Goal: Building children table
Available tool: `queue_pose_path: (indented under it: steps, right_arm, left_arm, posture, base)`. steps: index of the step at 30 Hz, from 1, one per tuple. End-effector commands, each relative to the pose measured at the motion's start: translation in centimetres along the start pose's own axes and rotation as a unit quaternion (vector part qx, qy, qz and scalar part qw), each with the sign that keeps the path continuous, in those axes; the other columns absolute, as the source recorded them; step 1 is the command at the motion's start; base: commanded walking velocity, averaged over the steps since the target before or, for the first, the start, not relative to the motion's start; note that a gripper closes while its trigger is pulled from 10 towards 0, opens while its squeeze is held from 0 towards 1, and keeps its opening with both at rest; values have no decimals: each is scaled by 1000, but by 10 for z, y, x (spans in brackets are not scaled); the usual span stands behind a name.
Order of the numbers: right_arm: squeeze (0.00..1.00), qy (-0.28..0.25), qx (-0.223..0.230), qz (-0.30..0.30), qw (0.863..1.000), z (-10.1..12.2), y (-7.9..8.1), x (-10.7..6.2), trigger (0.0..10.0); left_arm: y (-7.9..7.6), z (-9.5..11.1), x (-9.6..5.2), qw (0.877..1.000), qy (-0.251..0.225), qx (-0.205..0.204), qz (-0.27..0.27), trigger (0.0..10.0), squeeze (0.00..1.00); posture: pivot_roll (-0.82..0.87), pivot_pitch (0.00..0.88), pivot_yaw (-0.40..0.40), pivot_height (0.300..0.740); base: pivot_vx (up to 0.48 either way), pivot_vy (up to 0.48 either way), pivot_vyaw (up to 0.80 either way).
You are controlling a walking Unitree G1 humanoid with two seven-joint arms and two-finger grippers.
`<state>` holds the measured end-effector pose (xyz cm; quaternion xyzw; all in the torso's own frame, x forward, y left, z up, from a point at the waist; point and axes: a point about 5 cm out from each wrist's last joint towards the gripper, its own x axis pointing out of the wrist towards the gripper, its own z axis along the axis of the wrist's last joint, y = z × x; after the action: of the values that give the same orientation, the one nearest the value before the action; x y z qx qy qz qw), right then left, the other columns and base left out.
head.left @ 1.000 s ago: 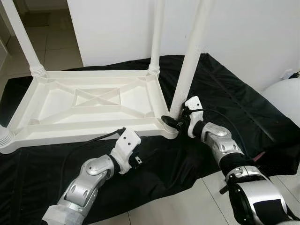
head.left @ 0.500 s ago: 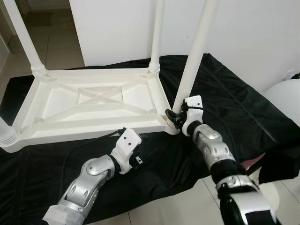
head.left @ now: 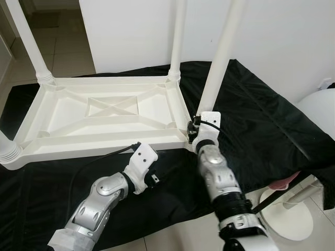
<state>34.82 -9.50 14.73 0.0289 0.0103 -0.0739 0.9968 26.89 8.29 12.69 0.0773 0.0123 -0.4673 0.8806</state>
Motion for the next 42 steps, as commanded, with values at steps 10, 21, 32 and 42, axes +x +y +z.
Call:
queue_pose_path:
  steps: [10, 21, 32, 42]
  right_arm:
    - [1000, -13, 33, -2, 999, 2, -14, -8, 10000]
    - [412, -25, 23, 20, 999, -6, -31, -23, 10000]
    - [0, -26, 17, 98, 995, -19, -39, -47, 10000]
    - [0, -16, 4, 139, 990, -23, -27, -51, 10000]
  left_arm:
    - [-6, -2, 0, 1000, 5, 0, -18, 10000, 0]
    - [-4, -4, -1, 1000, 6, -10, -7, 10000, 0]
    - [23, 4, -9, 998, -8, 17, 52, 10000, 0]
    - [49, 15, -8, 992, -32, 34, 117, 10000, 0]
  posture:
    - [-34, 2, -41, 740]
    - [-38, 5, -45, 740]
    - [-44, 14, -40, 740]
    - [-59, 21, -23, 740]
  base:
    - [0, 0, 0]
    - [0, 0, 0]
    - [0, 0, 0]
    - [0, 0, 0]
